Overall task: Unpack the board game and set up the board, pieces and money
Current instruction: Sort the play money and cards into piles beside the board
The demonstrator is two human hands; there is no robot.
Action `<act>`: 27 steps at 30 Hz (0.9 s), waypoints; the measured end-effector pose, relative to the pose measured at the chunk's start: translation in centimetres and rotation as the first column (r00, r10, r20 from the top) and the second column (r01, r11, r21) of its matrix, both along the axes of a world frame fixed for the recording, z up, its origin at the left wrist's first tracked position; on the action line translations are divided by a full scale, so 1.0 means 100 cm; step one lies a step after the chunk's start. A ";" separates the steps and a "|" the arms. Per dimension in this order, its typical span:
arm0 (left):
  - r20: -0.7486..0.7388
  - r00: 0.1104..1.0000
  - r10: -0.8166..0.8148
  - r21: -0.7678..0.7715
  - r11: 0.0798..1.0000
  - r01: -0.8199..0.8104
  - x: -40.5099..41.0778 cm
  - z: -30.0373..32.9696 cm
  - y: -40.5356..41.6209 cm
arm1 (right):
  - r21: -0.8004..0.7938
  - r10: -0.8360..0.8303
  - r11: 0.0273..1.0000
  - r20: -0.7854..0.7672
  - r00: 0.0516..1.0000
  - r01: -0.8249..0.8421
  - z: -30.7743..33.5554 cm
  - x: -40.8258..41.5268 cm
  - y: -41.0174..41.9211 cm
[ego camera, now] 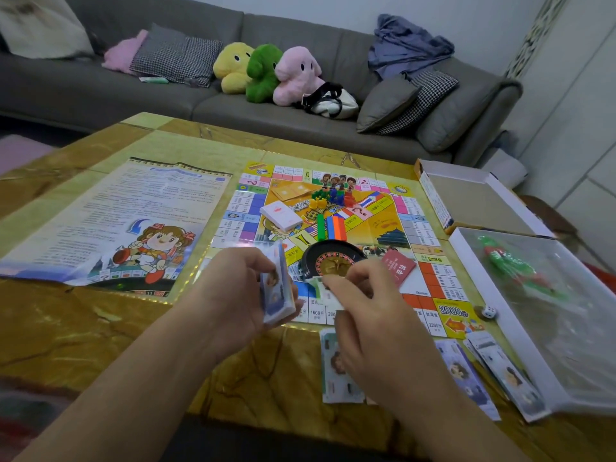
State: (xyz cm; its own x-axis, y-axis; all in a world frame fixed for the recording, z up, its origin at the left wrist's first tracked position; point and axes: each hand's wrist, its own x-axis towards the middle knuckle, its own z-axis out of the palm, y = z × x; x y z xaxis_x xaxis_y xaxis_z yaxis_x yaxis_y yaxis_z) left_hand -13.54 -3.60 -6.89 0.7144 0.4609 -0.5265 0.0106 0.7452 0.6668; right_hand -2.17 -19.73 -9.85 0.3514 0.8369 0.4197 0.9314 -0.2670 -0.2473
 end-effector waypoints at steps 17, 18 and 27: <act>0.010 1.000 -0.008 -0.069 0.998 0.009 0.018 -0.018 -0.015 | -0.046 0.136 0.989 -0.041 0.990 -0.138 -0.017 -0.006 0.013; -0.003 1.000 -0.001 -0.068 0.998 0.001 0.019 -0.020 -0.018 | -0.027 0.146 0.988 -0.107 0.983 -0.150 -0.016 -0.009 0.012; -0.119 0.993 -0.016 0.127 0.991 0.031 0.027 -0.019 -0.025 | 0.007 0.130 0.987 -0.612 0.780 -0.159 0.005 -0.003 0.002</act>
State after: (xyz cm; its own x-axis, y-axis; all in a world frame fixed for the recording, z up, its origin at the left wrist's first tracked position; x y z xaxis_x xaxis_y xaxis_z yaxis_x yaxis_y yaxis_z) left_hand -10.83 -6.05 -8.84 0.6622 0.5142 -0.5451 0.1110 0.6520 0.7500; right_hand -2.51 -19.48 -9.31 0.3954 0.9102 0.1230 0.6197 -0.1655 -0.7672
